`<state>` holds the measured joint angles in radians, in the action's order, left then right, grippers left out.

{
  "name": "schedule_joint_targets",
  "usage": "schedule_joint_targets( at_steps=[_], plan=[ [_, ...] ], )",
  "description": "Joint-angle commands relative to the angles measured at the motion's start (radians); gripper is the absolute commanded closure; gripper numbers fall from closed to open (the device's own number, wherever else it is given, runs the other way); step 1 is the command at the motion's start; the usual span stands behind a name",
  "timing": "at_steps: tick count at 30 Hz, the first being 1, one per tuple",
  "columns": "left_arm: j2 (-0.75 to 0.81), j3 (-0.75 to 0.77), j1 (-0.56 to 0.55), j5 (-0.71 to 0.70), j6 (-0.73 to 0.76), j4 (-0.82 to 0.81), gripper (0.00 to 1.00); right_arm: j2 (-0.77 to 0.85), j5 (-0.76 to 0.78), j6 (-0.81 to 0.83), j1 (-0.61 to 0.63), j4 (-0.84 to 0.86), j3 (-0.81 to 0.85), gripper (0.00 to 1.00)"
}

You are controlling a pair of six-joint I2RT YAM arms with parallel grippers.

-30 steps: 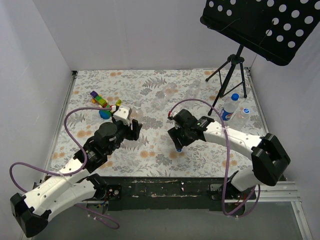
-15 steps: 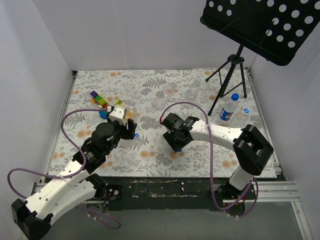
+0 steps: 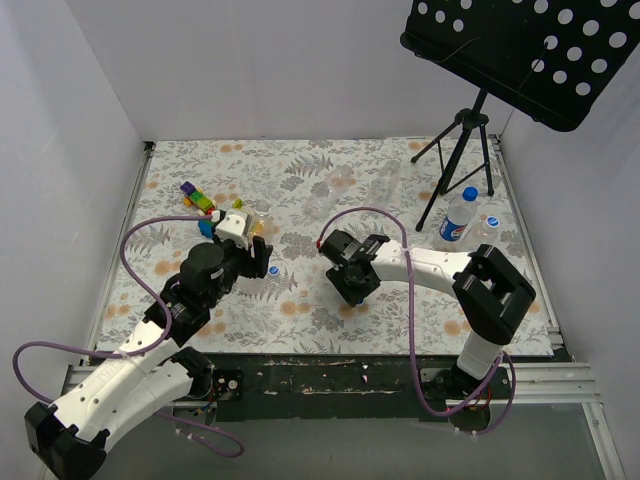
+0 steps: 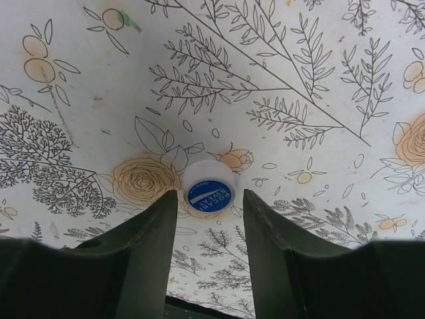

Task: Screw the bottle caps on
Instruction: Screw the bottle cap onto the plastic bottle.

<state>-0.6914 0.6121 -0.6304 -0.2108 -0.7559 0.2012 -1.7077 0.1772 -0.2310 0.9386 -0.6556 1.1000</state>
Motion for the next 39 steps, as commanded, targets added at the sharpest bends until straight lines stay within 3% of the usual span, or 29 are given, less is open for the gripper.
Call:
schedule_joint_targets(
  at_steps=[1, 10, 20, 26, 29, 32, 39],
  plan=[
    [0.013, -0.009, 0.012, 0.030, 0.003, -0.025, 0.76, -0.015, 0.002, 0.002, 0.009, 0.004, 0.044, 0.50],
    [0.013, -0.009, 0.023, 0.059, 0.006, -0.028, 0.76, -0.023, 0.018, 0.006, 0.011, 0.001, 0.040, 0.57],
    [0.007, -0.011, 0.032, 0.090, 0.010, -0.032, 0.76, -0.032, 0.024, 0.013, 0.012, -0.006, 0.041, 0.56],
    [0.009, -0.015, 0.037, 0.132, 0.029, -0.040, 0.76, 0.000, 0.024, 0.019, 0.014, -0.010, 0.040, 0.71],
    [0.026, -0.026, 0.037, 0.210, 0.073, -0.058, 0.76, 0.040, 0.008, 0.033, 0.014, -0.009, 0.034, 0.73],
    [0.059, -0.055, 0.037, 0.381, 0.141, -0.098, 0.75, 0.118, -0.027, 0.065, 0.012, 0.001, 0.024, 0.78],
    [0.087, -0.100, 0.035, 0.643, 0.237, -0.149, 0.73, 0.362, -0.162, 0.168, 0.014, -0.004, 0.049, 0.78]
  ],
)
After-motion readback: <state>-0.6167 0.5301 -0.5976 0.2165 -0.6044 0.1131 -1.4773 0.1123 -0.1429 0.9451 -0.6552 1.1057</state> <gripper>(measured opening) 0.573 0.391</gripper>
